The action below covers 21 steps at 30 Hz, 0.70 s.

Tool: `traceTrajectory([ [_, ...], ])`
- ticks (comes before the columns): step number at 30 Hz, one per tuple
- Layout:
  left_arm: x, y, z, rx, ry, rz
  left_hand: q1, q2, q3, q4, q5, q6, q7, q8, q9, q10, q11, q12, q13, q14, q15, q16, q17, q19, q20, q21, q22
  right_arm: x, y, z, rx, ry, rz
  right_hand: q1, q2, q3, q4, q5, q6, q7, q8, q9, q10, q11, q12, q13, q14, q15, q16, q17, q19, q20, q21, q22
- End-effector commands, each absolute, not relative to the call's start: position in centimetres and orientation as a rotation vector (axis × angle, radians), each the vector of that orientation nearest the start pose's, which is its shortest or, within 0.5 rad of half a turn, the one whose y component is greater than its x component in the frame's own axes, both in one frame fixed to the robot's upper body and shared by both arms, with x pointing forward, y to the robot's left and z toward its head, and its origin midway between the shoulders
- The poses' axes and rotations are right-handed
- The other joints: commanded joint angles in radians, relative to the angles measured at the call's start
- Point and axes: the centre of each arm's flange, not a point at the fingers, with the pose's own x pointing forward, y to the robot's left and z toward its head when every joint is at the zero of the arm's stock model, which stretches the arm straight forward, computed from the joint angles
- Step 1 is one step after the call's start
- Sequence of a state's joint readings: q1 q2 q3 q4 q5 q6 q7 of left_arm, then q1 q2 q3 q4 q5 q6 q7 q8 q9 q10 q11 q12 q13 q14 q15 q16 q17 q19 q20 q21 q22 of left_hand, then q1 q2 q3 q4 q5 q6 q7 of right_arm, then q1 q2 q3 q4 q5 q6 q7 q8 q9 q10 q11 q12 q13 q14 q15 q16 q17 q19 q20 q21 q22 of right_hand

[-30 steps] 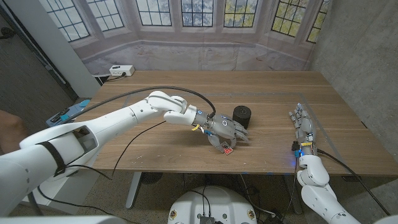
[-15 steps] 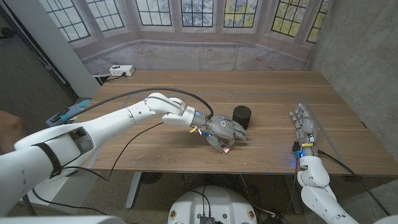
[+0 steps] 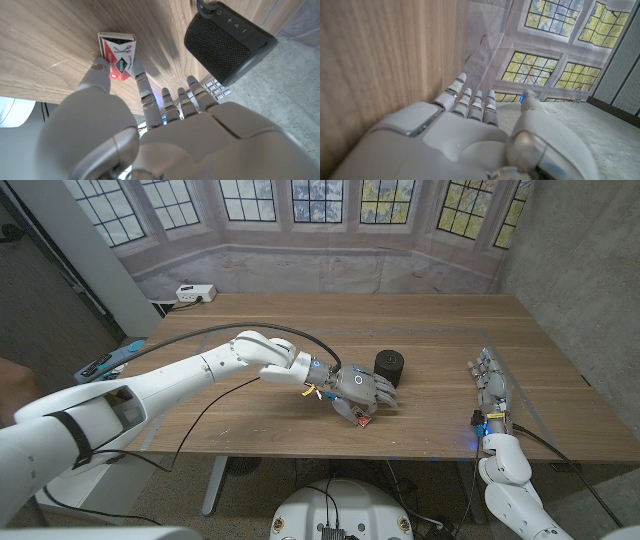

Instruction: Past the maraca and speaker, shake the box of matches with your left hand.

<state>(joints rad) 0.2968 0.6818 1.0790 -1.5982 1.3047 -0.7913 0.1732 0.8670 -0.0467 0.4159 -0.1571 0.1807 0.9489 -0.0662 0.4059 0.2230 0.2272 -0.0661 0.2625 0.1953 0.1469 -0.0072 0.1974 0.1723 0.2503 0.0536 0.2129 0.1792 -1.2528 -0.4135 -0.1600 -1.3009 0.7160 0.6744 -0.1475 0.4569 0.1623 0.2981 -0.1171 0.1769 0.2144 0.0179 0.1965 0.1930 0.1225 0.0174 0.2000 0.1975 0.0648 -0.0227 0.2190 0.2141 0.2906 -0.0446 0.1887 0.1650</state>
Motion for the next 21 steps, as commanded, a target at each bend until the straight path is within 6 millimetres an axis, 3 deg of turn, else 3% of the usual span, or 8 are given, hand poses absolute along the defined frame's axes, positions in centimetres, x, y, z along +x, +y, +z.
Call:
traceTrajectory([
  [1,53.2,3.3,-3.3,-2.606,1.939,0.961,0.016,0.007,-0.005,0.001,0.004,-0.003,-0.005,0.000,0.001,0.005,0.001,0.001,0.003,0.006,0.001,0.003,0.002,0.008,0.001,0.006,0.003,56.0,-38.1,-18.6,0.314,-0.655,-0.200,0.007,0.000,0.004,-0.002,0.000,0.008,-0.001,0.004,0.002,0.013,0.002,0.004,0.004,0.008,0.000,0.006,0.002,0.009,-0.024,0.005,0.004],
  [21,52.7,2.7,-1.2,-2.626,1.966,0.913,0.014,0.008,-0.011,0.005,0.004,-0.013,-0.004,-0.003,0.003,0.008,0.007,-0.005,0.004,0.007,0.001,-0.003,0.003,0.009,0.000,0.003,0.003,56.3,-38.4,-16.7,0.287,-0.659,-0.185,0.007,0.000,0.004,-0.002,0.000,0.009,0.000,0.004,0.002,0.013,0.002,0.003,0.004,0.009,0.000,0.006,0.002,0.012,-0.022,0.005,0.004],
])
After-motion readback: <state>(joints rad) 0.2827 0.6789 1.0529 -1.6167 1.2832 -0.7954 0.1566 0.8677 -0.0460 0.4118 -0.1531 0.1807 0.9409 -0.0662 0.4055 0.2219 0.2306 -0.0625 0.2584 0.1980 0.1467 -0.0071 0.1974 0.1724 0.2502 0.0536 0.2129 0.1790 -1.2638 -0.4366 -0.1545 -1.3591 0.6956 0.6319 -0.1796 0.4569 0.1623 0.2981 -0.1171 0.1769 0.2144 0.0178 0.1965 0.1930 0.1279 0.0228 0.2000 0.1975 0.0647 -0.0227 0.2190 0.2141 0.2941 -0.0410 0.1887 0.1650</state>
